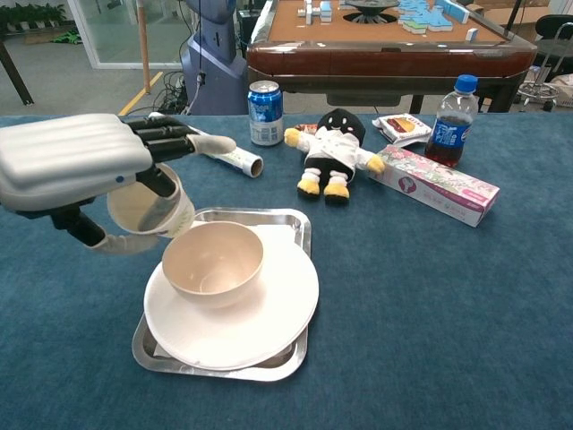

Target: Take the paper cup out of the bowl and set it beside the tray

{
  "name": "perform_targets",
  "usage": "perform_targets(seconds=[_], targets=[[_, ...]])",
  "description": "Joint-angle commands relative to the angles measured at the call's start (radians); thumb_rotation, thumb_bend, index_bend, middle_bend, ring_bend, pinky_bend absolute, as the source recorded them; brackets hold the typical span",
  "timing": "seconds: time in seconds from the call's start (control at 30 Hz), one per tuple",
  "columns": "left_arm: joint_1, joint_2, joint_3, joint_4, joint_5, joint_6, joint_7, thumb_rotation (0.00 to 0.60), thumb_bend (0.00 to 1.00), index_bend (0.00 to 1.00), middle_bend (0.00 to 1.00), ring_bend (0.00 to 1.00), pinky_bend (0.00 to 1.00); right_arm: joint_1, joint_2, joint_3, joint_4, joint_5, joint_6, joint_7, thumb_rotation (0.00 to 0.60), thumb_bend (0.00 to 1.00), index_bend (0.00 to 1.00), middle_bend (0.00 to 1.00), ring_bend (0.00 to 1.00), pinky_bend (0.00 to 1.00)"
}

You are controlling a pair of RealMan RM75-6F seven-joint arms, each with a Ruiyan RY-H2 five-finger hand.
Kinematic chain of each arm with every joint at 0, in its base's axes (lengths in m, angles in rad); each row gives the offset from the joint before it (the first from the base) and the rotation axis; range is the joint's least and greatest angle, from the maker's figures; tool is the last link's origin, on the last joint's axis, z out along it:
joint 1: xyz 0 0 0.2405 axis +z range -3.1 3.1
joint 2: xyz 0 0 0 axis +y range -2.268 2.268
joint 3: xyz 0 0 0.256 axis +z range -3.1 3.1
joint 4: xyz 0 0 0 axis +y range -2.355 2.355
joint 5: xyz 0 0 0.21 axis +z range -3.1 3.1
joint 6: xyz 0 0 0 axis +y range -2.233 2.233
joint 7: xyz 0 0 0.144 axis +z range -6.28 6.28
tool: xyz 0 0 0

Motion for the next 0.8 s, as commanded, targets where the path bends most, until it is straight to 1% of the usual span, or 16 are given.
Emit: perform_targets(seconds=[0.03,0.2,0.33,0.63,0.8], targets=[[0.005,0.046,-0.008,-0.046,-0.016,-0.005,0.032,0.6,0.32,0.65,0.0,0.0,0.0,0.0,-0.002,-0.001,-0.003,-0.002,0.003,-0.005,0.6,0.22,0.0,0.0,0.0,0.0],[0.009,0.076,-0.014,-0.072,-0.028,-0.008,0.043,0.6,0.32,0.65,0.0,0.0,0.0,0.001,-0.006,-0.001,-0.004,0.0,0.004,-0.015,0.6,0.22,0.0,0.0,0.0,0.0],[0.005,0.071,-0.015,-0.053,-0.033,-0.021,0.033,0.6,0.32,0.65,0.0,0.0,0.0,0.001,-0.007,-0.002,-0.005,-0.001,0.006,-0.017,0.6,0.22,0.0,0.0,0.0,0.0],[-0.016,0.016,-0.01,0.07,-0.051,-0.072,-0.042,0.6,0.32,0.65,0.0,0.0,0.0,-0.002,-0.006,-0.001,-0.004,-0.001,0.014,-0.014,0.6,0.22,0.0,0.0,0.0,0.0],[-0.021,-0.011,-0.002,0.142,-0.054,-0.083,-0.092,0.6,0.32,0.65,0.0,0.0,0.0,0.004,-0.011,0.003,0.004,0.013,-0.002,-0.015,0.6,0.22,0.0,0.0,0.0,0.0]])
